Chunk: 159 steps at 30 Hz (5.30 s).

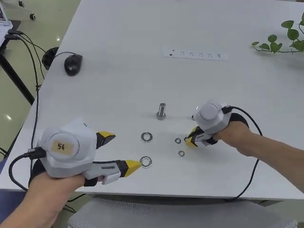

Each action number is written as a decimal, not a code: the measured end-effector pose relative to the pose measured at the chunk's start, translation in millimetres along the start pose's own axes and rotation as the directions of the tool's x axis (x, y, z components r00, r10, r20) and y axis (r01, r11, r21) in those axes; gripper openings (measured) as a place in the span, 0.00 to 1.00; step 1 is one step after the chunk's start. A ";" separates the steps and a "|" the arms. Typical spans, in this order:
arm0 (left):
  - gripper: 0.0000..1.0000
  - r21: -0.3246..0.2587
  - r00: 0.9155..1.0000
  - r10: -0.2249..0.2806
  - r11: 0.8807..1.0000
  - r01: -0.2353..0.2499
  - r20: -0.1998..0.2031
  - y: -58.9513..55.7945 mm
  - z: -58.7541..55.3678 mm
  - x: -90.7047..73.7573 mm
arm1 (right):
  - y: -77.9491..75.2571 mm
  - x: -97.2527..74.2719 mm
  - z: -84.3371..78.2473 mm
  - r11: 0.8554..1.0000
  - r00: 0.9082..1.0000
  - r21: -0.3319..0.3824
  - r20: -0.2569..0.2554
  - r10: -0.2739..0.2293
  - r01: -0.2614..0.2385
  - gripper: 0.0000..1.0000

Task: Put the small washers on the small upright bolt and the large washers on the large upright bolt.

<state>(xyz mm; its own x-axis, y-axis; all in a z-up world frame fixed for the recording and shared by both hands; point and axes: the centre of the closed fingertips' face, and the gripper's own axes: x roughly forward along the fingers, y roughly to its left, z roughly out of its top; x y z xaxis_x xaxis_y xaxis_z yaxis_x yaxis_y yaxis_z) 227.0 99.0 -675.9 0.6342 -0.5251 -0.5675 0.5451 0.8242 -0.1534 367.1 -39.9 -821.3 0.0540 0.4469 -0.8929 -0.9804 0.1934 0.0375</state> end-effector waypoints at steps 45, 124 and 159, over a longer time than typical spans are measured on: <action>0.59 -0.001 0.999 0.032 0.999 -0.032 -0.003 7.8 -7.6 -10.4 | -25.7 -35.2 0.0 0.998 0.998 -0.040 -0.035 -0.058 0.056 0.12; 0.59 -0.016 0.998 0.058 0.998 -0.058 -0.002 10.0 -8.5 -12.9 | -75.5 -42.4 30.7 0.989 0.991 -0.142 -0.118 -0.066 0.049 0.13; 0.58 -0.009 0.999 0.045 0.999 -0.045 -0.018 6.3 -8.4 -9.5 | -73.7 -48.3 24.4 0.992 0.995 -0.095 -0.055 -0.087 0.082 0.21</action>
<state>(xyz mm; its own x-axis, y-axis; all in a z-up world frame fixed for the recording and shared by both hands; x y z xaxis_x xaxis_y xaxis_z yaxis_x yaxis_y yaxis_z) 219.8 110.9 -678.3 0.6484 -0.4834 -0.5881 0.5109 0.8490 -0.1346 441.4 -54.4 -770.0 0.1287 0.3792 -0.9163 -0.9863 0.1453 -0.0784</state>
